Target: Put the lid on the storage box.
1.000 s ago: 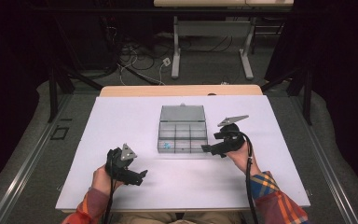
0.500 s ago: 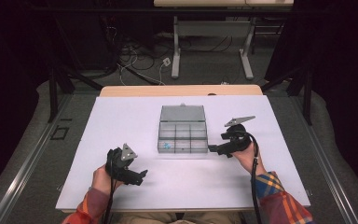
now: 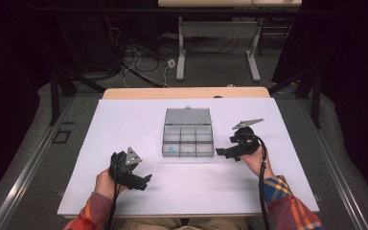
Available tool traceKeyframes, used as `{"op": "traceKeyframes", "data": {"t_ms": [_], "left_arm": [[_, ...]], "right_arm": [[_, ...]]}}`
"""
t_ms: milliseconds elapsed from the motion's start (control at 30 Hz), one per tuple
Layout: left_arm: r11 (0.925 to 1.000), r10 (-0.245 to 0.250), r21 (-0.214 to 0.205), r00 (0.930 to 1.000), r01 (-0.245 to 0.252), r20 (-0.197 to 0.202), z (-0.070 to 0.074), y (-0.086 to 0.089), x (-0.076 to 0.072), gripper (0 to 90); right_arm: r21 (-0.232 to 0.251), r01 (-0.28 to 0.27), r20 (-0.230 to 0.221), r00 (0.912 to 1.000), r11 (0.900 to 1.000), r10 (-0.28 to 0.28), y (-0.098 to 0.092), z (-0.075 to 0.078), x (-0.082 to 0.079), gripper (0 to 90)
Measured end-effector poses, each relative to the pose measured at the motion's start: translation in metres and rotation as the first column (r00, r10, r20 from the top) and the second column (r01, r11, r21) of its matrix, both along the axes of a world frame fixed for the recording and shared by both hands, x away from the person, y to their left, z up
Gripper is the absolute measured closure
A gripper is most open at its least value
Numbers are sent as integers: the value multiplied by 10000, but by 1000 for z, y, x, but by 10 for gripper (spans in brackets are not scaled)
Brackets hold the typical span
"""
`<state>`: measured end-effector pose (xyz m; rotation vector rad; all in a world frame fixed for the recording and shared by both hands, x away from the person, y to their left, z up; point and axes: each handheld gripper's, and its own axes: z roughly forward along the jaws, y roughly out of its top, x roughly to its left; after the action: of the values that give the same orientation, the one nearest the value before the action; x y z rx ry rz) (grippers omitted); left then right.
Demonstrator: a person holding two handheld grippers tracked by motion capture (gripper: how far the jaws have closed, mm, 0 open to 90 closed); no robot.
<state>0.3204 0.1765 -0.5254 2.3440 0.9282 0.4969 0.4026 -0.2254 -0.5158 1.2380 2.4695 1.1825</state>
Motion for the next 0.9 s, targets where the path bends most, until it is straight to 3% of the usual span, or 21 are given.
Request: {"op": "traceKeyframes", "data": {"t_ms": [267, 500, 900], "left_arm": [[9998, -4, -189, 10000, 5, 94, 5, -3, 9, 2], [9961, 104, -875, 9999, -99, 61, 12, -10, 21, 2], [9910, -49, -1338, 9999, 67, 139, 22, -31, 48, 1]], "right_arm": [[-30, -18, 99, 9999, 10000, 18, -2, -2, 3, 104], [-46, 104, 62, 9999, 9999, -103, -3, -2, 4, 103], [-20, 109, 22, 9999, 9999, -109, -3, -2, 5, 100]]}}
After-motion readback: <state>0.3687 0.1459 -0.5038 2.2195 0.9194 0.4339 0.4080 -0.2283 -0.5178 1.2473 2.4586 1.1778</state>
